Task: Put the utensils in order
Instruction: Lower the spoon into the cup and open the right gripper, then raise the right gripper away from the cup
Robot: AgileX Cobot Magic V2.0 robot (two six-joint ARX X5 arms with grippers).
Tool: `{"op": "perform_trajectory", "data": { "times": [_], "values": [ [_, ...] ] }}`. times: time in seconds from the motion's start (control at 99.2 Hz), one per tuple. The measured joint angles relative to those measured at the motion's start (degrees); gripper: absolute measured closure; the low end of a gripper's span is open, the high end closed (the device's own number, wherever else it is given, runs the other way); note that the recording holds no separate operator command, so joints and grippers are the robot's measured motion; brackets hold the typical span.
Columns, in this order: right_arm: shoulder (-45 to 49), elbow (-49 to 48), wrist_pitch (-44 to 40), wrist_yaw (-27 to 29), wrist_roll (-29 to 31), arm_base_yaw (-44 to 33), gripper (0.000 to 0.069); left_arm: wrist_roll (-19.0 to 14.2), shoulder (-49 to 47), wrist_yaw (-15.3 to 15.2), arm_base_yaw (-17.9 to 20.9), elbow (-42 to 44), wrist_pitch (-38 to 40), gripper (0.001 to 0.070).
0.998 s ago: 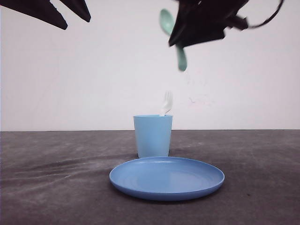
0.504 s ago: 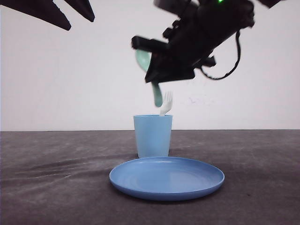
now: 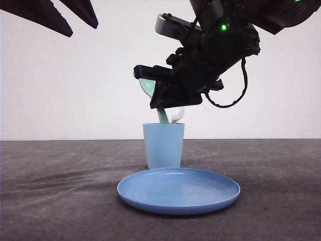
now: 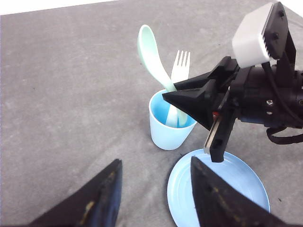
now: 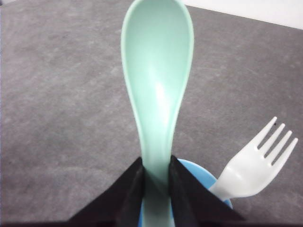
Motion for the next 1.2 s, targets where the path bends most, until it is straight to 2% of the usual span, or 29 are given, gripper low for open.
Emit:
{"op": "perform_trajectory", "data": {
  "times": [0.161, 0.262, 0.474, 0.645, 1.039, 1.2],
  "values": [
    [0.00, 0.00, -0.02, 0.00, 0.00, 0.00, 0.0461, 0.00, 0.00, 0.00, 0.00, 0.00, 0.00, 0.0439],
    [0.00, 0.00, -0.02, 0.00, 0.00, 0.00, 0.0429, 0.00, 0.00, 0.00, 0.00, 0.00, 0.00, 0.0439],
    [-1.40, 0.02, -2.12, -0.02, 0.00, 0.00, 0.0421, 0.00, 0.00, 0.00, 0.00, 0.00, 0.02, 0.0439],
    [-10.53, 0.07, -6.58, -0.02, 0.00, 0.00, 0.0421, 0.00, 0.00, 0.00, 0.00, 0.00, 0.02, 0.0439],
    [-35.56, 0.44, -32.48, 0.46, -1.09, 0.00, 0.0421, 0.00, 0.00, 0.00, 0.00, 0.00, 0.02, 0.0439],
    [-42.49, 0.44, -40.00, 2.08, -1.11, 0.00, 0.0421, 0.00, 0.00, 0.00, 0.00, 0.00, 0.02, 0.0439]
  ]
}}
